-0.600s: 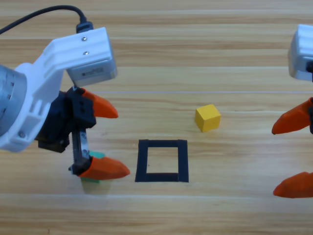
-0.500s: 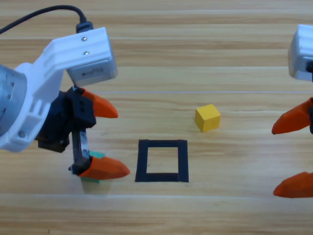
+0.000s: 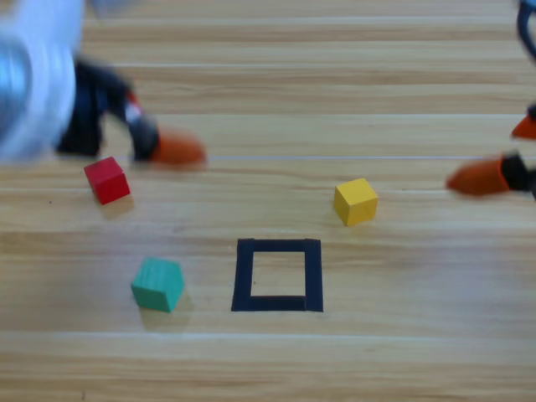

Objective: Stack the blocks in the rectangular block: red at the bottom, yellow in the middle, green on top

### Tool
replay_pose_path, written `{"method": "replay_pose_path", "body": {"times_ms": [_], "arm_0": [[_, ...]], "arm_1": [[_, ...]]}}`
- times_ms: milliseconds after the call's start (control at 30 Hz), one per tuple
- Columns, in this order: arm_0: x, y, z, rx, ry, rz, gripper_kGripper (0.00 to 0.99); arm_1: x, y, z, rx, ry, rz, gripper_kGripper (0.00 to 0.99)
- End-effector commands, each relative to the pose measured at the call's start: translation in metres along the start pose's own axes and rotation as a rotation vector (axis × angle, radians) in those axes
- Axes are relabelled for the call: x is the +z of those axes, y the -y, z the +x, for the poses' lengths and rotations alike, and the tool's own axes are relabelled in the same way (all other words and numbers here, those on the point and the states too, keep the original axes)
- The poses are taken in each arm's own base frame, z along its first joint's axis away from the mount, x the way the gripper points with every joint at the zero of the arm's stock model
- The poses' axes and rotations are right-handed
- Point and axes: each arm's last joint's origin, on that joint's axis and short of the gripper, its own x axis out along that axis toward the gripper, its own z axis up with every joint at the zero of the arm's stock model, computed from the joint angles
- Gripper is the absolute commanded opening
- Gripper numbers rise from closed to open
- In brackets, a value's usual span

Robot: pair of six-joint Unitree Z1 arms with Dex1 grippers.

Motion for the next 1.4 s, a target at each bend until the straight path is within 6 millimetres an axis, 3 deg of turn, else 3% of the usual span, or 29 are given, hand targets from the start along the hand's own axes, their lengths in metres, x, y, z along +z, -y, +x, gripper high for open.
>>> {"method": "replay_pose_path", "body": {"times_ms": [33, 200, 400, 500, 633, 767, 900, 1133, 1400], "arm_0": [[0.035, -0.046, -0.012, 0.288, 0.002, -0.331, 0.99], [0.033, -0.089, 0.005, 0.406, -0.148, -0.595, 0.99], [0.046, -0.118, 0.1, 0.433, -0.478, -0.673, 0.99], [0.047, -0.12, 0.125, 0.423, -0.51, -0.702, 0.99], [0.041, -0.131, 0.135, 0.407, -0.549, -0.776, 0.989], [0.047, -0.132, 0.133, 0.427, -0.536, -0.831, 0.99], [0.05, -0.147, 0.131, 0.48, -0.528, -0.936, 0.988], [0.042, -0.161, 0.173, 0.602, -0.633, -1.131, 0.971], [0.021, -0.177, 0.195, 0.597, -0.726, -1.271, 0.959]], "arm_1": [[-0.001, -0.005, 0.058, -0.156, -0.074, 0.078, 0.977], [0.003, -0.005, 0.074, -0.216, -0.094, 0.148, 0.977], [0.005, -0.007, 0.087, -0.214, -0.122, 0.167, 0.977], [0.012, -0.011, 0.096, -0.176, -0.147, 0.117, 0.977], [0.023, -0.017, 0.116, -0.129, -0.176, 0.113, 0.977], [0.037, -0.02, 0.137, -0.118, -0.185, 0.13, 0.982], [0.047, -0.015, 0.166, -0.137, -0.214, 0.153, 0.989], [0.045, -0.002, 0.225, -0.187, -0.31, 0.221, 0.985], [0.036, 0.014, 0.261, -0.221, -0.36, 0.261, 0.985]]}}
